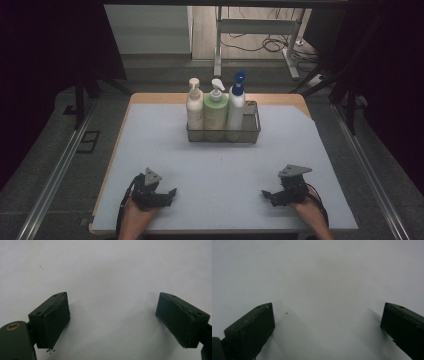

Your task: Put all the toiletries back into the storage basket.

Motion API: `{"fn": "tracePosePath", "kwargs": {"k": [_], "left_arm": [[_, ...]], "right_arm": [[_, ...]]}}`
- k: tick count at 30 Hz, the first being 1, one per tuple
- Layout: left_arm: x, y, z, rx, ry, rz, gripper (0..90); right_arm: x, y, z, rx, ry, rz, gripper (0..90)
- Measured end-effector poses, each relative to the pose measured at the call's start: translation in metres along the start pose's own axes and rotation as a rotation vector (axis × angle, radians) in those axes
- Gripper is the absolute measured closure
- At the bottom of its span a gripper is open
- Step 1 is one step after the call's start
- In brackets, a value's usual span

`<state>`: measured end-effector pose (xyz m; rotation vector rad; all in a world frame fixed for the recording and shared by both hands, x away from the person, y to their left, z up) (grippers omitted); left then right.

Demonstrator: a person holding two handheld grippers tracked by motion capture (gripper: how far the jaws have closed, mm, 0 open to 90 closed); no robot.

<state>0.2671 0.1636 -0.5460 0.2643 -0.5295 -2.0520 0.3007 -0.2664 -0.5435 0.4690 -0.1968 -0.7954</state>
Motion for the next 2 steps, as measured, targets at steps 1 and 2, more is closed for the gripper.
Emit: {"fn": "tracePosePath", "kwargs": {"k": [1, 2], "left_arm": [[-0.0001, 0.0000, 0.0000, 0.000, -0.001, 0.000, 11.6], [-0.0001, 0.0000, 0.0000, 0.000, -0.001, 0.000, 11.6]], "right_arm": [[0.0000, 0.0000, -0.0001, 0.001, 0.001, 0.000, 0.0], [0.0000, -0.0001, -0.0001, 0.001, 0.001, 0.001, 0.0]]}}
Point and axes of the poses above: each handheld gripper's, and its own axes: z roughly backward along the jaws, y roughly out of its top, x roughly to its right, the point moved 3 cm from there along -z, roughly forward along the jaws, and after that the axes turned 15 degrees about -x, right-handed, at the moved point
